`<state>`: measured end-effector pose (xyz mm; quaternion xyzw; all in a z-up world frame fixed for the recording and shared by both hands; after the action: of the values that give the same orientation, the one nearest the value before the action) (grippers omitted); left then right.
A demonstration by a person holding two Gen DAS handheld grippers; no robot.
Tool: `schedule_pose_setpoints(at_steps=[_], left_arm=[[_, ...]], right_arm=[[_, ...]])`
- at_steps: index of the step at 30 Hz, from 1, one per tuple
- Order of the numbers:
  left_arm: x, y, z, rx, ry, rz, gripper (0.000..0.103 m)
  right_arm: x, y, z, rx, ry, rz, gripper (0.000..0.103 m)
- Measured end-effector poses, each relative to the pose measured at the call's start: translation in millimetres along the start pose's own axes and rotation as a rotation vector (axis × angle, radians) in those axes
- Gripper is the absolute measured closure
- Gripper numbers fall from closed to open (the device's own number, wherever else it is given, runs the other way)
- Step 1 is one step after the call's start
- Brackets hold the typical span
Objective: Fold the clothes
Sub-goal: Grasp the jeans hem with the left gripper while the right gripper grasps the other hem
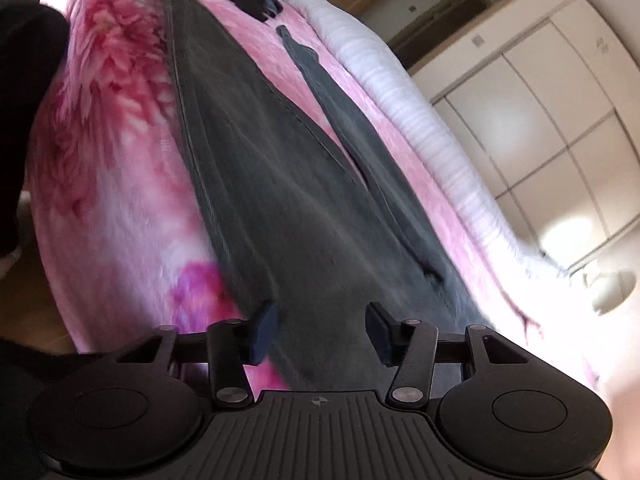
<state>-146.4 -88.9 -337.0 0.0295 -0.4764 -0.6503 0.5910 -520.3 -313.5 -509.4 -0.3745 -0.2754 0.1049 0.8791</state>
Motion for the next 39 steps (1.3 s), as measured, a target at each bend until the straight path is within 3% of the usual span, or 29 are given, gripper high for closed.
schedule_pose_setpoints(at_steps=[3,6,15,20,24,25,26,27,29,33,39], left_arm=[[-0.1,-0.7,0.8,0.002,0.005,-0.003,0.090],[-0.4,-3.1,1.0,0.006,0.008,-0.023,0.090],[-8.8,-12.6,-5.3,0.023,0.014,-0.090,0.089],[-14.8,-15.1,-16.6,0.042,0.028,-0.107,0.089],[-19.0,-11.2,-28.2,0.039,0.046,-0.087,0.090],[-19.8,-10.3,-31.0,0.038,0.046,-0.083,0.092],[-20.2,-9.9,-33.1,0.036,0.045,-0.073,0.094],[-21.0,-10.0,-35.8,0.031,0.052,-0.062,0.096],[-21.1,-12.1,-39.0,0.014,0.061,-0.071,0.097],[-10.4,0.6,-42.2,-0.032,0.108,-0.053,0.097],[42.4,48.6,-34.4,-0.127,0.304,-0.035,0.097]], right_arm=[[-3.2,7.2,8.9,0.018,-0.017,0.040,0.052],[-10.3,15.8,0.9,-0.005,0.021,0.100,0.052],[-89.6,-4.8,-10.9,-0.193,0.232,0.206,0.054],[-152.5,-22.5,-24.7,-0.284,0.416,0.298,0.061],[-177.6,-33.7,-33.0,-0.289,0.464,0.345,0.066],[-181.8,-35.7,-36.2,-0.285,0.472,0.349,0.069],[-185.6,-37.4,-39.8,-0.280,0.481,0.350,0.081],[-189.4,-39.2,-43.3,-0.275,0.489,0.352,0.087],[-194.3,-39.6,-46.4,-0.252,0.480,0.383,0.091],[-199.9,-55.2,-37.4,-0.176,0.480,0.365,0.093],[-173.7,-118.8,-17.5,0.038,0.501,0.271,0.093]])
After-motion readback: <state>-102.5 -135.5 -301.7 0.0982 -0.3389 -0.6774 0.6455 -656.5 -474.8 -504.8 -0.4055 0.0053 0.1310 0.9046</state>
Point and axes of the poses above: each gripper's, at about its wrist camera, not at the fingertips, and z roughly against the way its jaws point, y to its left, x to its top, the point moved 2 cm from there along -z, roughly the way its jaws point, and after that the axes turned 11 degrees about z, right-handed, at the moved point
